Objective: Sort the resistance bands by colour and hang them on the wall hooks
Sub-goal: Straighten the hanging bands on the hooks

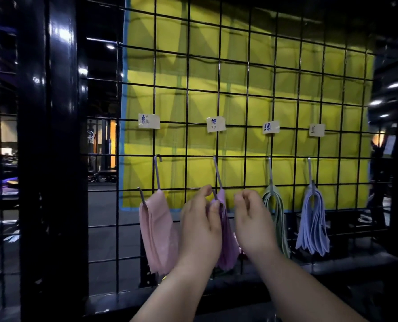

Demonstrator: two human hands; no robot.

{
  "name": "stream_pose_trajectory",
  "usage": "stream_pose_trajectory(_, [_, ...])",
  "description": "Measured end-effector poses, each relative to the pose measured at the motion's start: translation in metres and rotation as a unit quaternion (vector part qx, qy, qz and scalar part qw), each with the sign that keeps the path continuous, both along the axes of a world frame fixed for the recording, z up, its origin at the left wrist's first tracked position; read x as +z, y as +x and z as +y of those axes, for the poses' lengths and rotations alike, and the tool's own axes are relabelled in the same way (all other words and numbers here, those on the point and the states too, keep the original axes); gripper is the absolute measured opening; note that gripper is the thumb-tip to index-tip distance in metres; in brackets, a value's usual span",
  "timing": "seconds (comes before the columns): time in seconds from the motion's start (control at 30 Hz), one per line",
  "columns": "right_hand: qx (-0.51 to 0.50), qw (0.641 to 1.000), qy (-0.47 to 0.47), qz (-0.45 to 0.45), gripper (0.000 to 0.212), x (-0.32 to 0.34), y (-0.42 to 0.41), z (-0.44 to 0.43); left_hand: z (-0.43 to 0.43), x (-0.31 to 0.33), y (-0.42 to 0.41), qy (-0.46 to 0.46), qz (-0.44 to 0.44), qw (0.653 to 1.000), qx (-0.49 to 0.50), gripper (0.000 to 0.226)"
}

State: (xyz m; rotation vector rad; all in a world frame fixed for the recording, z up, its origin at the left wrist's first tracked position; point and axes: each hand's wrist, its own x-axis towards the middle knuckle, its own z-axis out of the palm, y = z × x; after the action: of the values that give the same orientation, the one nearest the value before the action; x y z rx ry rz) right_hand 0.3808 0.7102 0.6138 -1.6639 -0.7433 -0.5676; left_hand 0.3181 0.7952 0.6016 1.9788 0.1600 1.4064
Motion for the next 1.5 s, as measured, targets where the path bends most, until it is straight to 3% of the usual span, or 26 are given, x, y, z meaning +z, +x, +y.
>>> stream_pose_trajectory(0.17, [0.041,0.998,-0.046,0.015,0.021,0.004,0.015,0.013,0.002,0.008,0.006,-0.01,0.023,1.0,0.017,0.029])
stream_pose_trajectory(0.4, [0.095,0.994,-0.021,0.045,0.013,0.007,0.013,0.017,0.012,0.009,0.021,-0.038,-0.022,0.999,-0.031,0.029])
stream_pose_trajectory(0.5, [0.123,0.991,0.008,0.06,0.017,0.01,0.011,0.018,0.01,0.015,0.022,-0.054,-0.048,0.996,-0.053,0.016])
stream_pose_trajectory(0.67, [0.109,0.993,0.033,0.041,0.02,0.022,0.012,0.02,0.003,0.034,0.019,-0.096,-0.078,0.988,-0.096,0.014])
stream_pose_trajectory(0.93, [0.113,0.993,0.036,0.028,0.019,0.015,0.013,0.011,0.001,0.032,0.023,-0.084,-0.062,0.985,-0.135,0.014])
stream_pose_trajectory(1.2, [0.136,0.99,0.04,0.015,0.02,0.024,0.009,0.015,0.002,0.038,0.02,-0.055,-0.107,0.988,-0.099,0.013])
stream_pose_trajectory(1.37, [0.132,0.99,0.051,0.029,0.019,0.019,0.011,0.013,0.002,0.038,0.021,-0.059,-0.073,0.987,-0.13,0.014])
stream_pose_trajectory(1.5, [0.121,0.992,0.007,0.041,0.017,0.014,0.019,0.014,0.006,0.033,0.024,-0.109,-0.048,0.983,-0.141,0.014])
